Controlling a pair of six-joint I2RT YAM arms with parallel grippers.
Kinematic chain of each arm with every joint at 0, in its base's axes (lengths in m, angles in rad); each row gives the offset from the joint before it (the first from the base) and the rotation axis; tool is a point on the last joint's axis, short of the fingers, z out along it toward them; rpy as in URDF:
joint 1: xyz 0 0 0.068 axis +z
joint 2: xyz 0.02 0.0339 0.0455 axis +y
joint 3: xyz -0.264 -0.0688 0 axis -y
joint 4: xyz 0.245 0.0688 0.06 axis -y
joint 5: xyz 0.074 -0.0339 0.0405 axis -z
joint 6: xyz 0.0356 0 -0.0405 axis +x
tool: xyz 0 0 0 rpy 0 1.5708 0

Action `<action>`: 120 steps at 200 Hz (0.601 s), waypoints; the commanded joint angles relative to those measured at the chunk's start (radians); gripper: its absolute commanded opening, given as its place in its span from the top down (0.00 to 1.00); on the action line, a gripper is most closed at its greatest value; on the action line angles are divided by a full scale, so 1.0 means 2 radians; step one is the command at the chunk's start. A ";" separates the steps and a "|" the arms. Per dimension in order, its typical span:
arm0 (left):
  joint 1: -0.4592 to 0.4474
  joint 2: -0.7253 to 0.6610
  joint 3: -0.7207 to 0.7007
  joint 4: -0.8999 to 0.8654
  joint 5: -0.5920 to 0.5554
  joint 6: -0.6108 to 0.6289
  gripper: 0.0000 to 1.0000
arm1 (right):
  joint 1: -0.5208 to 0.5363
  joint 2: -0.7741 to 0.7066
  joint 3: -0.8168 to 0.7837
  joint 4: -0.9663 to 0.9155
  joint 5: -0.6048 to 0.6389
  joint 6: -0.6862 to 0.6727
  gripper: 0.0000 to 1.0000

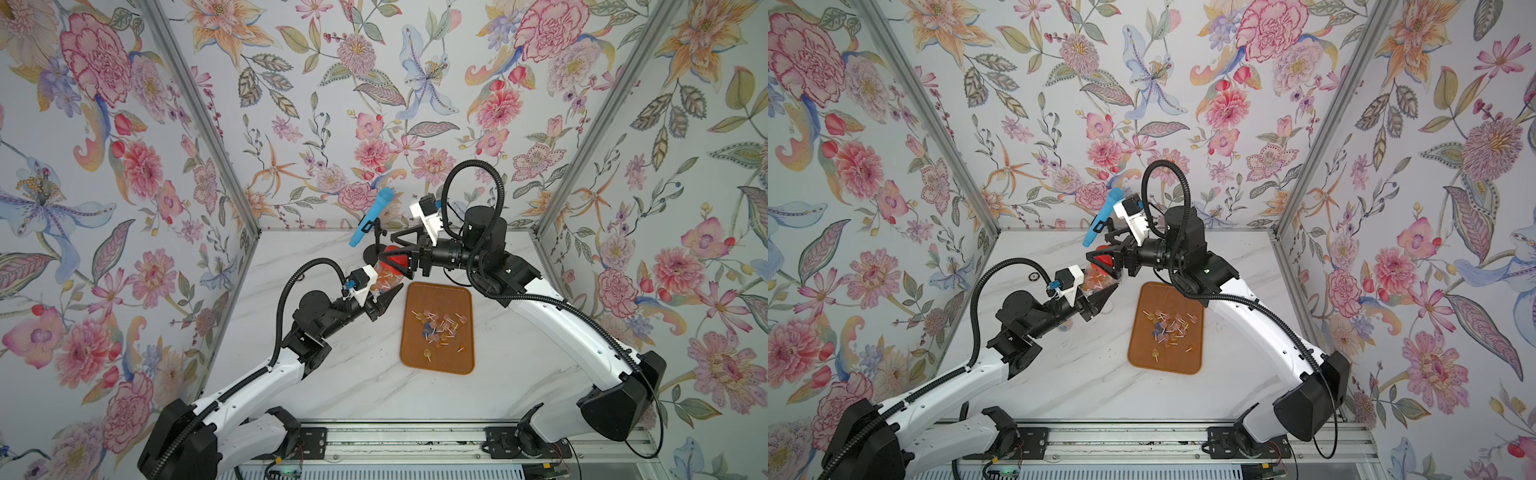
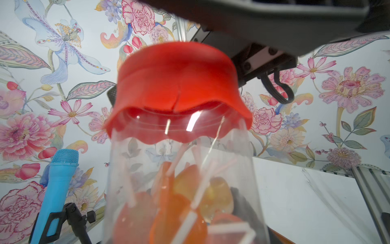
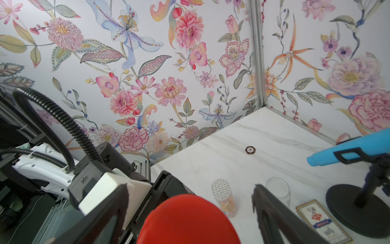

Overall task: Pour the candies out of the jar
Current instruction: Unscrew the lid from the jar.

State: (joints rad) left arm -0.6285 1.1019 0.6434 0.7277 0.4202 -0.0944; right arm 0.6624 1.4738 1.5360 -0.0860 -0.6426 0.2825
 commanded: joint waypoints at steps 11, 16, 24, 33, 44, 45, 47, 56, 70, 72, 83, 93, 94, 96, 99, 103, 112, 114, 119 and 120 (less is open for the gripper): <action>-0.003 0.010 -0.004 0.015 -0.070 0.030 1.00 | -0.016 -0.013 -0.002 -0.013 0.076 0.054 0.05; -0.003 0.013 -0.002 0.013 -0.077 0.033 1.00 | -0.015 -0.012 -0.002 -0.018 0.086 0.061 0.05; -0.006 0.017 -0.001 0.008 -0.090 0.038 1.00 | -0.012 -0.008 -0.001 -0.023 0.097 0.068 0.05; -0.008 0.022 0.001 0.004 -0.099 0.044 1.00 | -0.010 -0.004 -0.003 -0.021 0.105 0.074 0.05; -0.012 0.025 0.002 0.000 -0.111 0.049 1.00 | 0.003 0.003 -0.004 -0.024 0.114 0.083 0.05; -0.012 0.026 0.002 -0.001 -0.111 0.049 1.00 | 0.004 0.003 -0.005 -0.024 0.115 0.083 0.05; -0.013 0.026 0.002 -0.001 -0.113 0.051 1.00 | 0.006 0.004 -0.005 -0.024 0.115 0.085 0.06; -0.015 0.028 0.004 -0.005 -0.120 0.056 1.00 | 0.009 0.010 -0.004 -0.024 0.116 0.087 0.06; -0.019 0.030 0.006 -0.013 -0.131 0.065 1.00 | 0.015 0.018 -0.002 -0.023 0.117 0.093 0.06; -0.020 0.030 0.006 -0.014 -0.133 0.066 1.00 | 0.016 0.019 -0.001 -0.022 0.117 0.095 0.06; -0.023 0.032 0.007 -0.017 -0.142 0.071 1.00 | 0.019 0.026 0.003 -0.027 0.123 0.097 0.06; -0.024 0.030 0.006 -0.019 -0.148 0.074 1.00 | 0.023 0.030 0.003 -0.029 0.133 0.099 0.07; -0.024 0.030 0.006 -0.019 -0.149 0.074 1.00 | 0.023 0.030 0.003 -0.029 0.133 0.099 0.07; -0.024 0.031 0.006 -0.019 -0.150 0.074 1.00 | 0.024 0.031 0.003 -0.030 0.136 0.099 0.07; -0.025 0.030 0.006 -0.019 -0.151 0.075 1.00 | 0.025 0.031 0.004 -0.032 0.140 0.099 0.07; -0.025 0.029 0.005 -0.018 -0.152 0.077 1.00 | 0.027 0.033 0.004 -0.034 0.146 0.099 0.07; -0.025 0.028 0.004 -0.018 -0.155 0.078 1.00 | 0.030 0.035 0.002 -0.036 0.157 0.099 0.07; -0.026 0.027 0.004 -0.018 -0.155 0.078 1.00 | 0.031 0.036 0.002 -0.036 0.158 0.099 0.07; -0.026 0.027 0.004 -0.016 -0.155 0.079 1.00 | 0.033 0.037 0.001 -0.036 0.161 0.100 0.07; -0.026 0.027 0.003 -0.016 -0.156 0.079 1.00 | 0.033 0.037 0.001 -0.036 0.162 0.100 0.07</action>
State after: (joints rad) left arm -0.6693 1.1618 0.6407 0.6701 0.1524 0.0311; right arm 0.7139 1.5295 1.5360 -0.1379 -0.3870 0.4587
